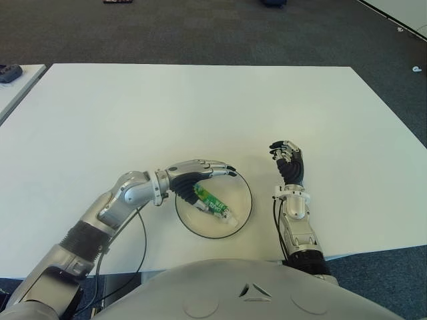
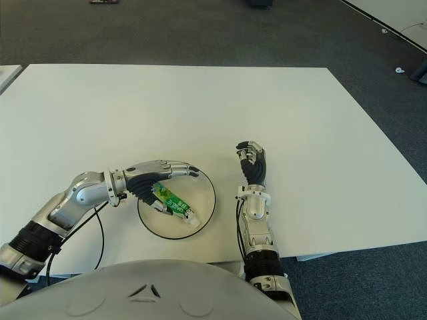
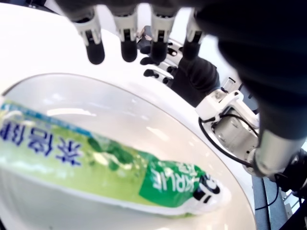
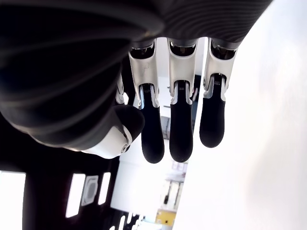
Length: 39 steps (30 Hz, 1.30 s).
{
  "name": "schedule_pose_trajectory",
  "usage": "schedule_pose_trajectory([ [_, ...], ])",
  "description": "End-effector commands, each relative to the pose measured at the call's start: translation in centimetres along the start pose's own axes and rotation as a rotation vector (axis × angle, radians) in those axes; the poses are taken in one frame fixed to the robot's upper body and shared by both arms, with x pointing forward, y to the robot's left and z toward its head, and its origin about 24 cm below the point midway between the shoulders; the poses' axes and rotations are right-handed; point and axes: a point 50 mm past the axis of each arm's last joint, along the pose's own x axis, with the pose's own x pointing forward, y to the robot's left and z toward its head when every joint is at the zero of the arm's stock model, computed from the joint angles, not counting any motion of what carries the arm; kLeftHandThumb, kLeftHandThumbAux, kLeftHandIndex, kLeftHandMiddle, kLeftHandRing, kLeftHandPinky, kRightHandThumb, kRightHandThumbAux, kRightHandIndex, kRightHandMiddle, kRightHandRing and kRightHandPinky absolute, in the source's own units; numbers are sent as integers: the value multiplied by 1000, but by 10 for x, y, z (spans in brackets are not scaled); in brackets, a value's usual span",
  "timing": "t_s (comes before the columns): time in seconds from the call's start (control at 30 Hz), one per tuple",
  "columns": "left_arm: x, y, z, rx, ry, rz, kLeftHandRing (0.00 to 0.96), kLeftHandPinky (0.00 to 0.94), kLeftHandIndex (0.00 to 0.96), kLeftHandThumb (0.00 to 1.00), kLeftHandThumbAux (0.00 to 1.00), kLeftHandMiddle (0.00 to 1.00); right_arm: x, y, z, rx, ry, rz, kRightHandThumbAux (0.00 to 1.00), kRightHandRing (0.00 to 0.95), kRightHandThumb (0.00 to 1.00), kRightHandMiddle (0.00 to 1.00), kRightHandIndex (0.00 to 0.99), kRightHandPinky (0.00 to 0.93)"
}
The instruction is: Put the toothpaste on the table into the plate.
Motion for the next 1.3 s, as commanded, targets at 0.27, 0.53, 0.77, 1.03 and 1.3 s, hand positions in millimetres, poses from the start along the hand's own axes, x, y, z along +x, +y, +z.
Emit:
schedule_pose_trajectory([
  [0.27, -2, 2, -4, -55, 13, 141, 0, 52, 0, 105, 562, 0, -2, 2, -3, -2, 20, 14, 730, 470, 708, 466, 421, 491],
  [0.53, -8, 19, -12, -167, 76, 328, 0, 48, 0, 134, 561, 0, -2, 3, -2, 9, 22, 8, 730, 474, 709, 475, 422, 489],
  [0.77, -19, 18, -36, -376, 187, 684, 0, 43, 0, 109, 614, 0, -3, 3, -2, 24, 21, 11, 730, 472, 710, 476, 422, 486],
  [1.03, -19, 17, -38, -443, 229, 986, 30, 96, 0, 68, 656, 13, -2, 2, -2, 31, 22, 16, 730, 472, 710, 472, 422, 490],
  [1.3, -30, 14, -50, -517, 332, 1181, 101, 170, 43, 96, 703, 92, -2, 2, -3, 27, 22, 16, 730, 471, 710, 467, 422, 486],
])
